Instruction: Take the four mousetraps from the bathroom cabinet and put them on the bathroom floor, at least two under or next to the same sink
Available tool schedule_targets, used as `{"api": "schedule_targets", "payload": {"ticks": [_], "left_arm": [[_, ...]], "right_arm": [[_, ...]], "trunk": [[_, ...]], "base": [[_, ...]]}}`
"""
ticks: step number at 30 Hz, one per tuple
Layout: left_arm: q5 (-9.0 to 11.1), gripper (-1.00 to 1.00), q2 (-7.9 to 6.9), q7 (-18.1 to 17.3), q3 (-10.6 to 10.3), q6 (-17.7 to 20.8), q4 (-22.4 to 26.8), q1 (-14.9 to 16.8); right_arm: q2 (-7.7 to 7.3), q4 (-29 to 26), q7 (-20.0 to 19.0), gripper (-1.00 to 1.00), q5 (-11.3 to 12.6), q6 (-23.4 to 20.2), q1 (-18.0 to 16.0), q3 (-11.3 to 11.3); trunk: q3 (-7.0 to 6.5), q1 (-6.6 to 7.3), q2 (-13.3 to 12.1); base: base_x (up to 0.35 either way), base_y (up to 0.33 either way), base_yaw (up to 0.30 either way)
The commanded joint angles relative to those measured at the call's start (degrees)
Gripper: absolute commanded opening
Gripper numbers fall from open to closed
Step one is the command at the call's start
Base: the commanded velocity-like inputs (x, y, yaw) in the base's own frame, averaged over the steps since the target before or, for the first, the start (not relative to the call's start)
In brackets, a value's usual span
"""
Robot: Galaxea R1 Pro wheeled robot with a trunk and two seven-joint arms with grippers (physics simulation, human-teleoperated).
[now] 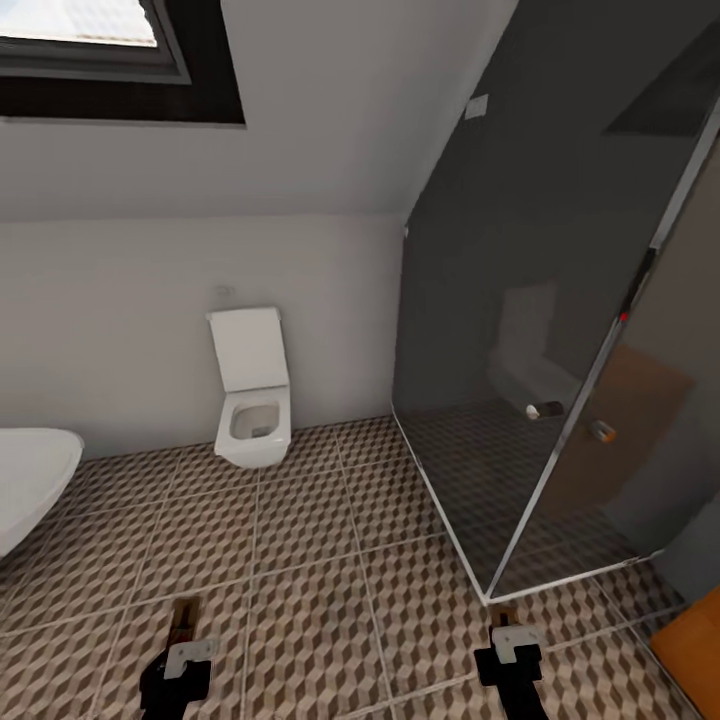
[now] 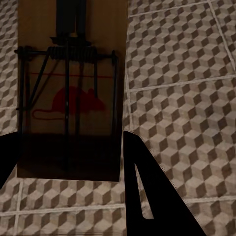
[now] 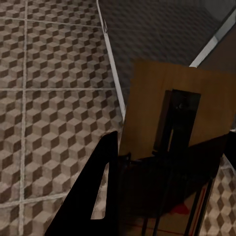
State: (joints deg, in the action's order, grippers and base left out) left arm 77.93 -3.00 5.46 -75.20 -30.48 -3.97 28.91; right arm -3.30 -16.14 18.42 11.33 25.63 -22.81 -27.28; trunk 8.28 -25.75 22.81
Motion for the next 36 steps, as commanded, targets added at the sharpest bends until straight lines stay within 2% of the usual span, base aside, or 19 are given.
{"api": "schedule_targets", "payload": {"ticks": [1,22,27,36], "left_arm": [[-0.41,-1.00,0.01,0.74,-0.39,-0.01,0.01,0.05],[-0.41,-1.00,0.01,0.70,-0.39,-0.01,-0.01,0.05],[-0.41,-1.00,0.01,0.70,-0.39,-0.01,0.01,0.02],[-0.41,-1.00,0.01,0.70,-0.39,-0.01,0.01,0.07]], "right_arm": [[-0.05,-0.04,0.13,-1.00,0.62,0.21,-0.04,-0.49],[-0.04,-0.04,0.13,-1.00,0.62,0.25,-0.04,-0.49],[-0.04,-0.04,0.13,-1.00,0.62,0.29,-0.04,-0.49],[-0.04,-0.04,0.13,-1.00,0.62,0.26,-0.04,-0.49]], "trunk": [[0.12,-0.03,0.11],[0.12,-0.03,0.11],[0.12,-0.03,0.11],[0.12,-0.03,0.11]], "base": [[0.000,0.000,0.251],[0.000,0.000,0.249],[0.000,0.034,0.087],[0.120,0.195,0.007]]}}
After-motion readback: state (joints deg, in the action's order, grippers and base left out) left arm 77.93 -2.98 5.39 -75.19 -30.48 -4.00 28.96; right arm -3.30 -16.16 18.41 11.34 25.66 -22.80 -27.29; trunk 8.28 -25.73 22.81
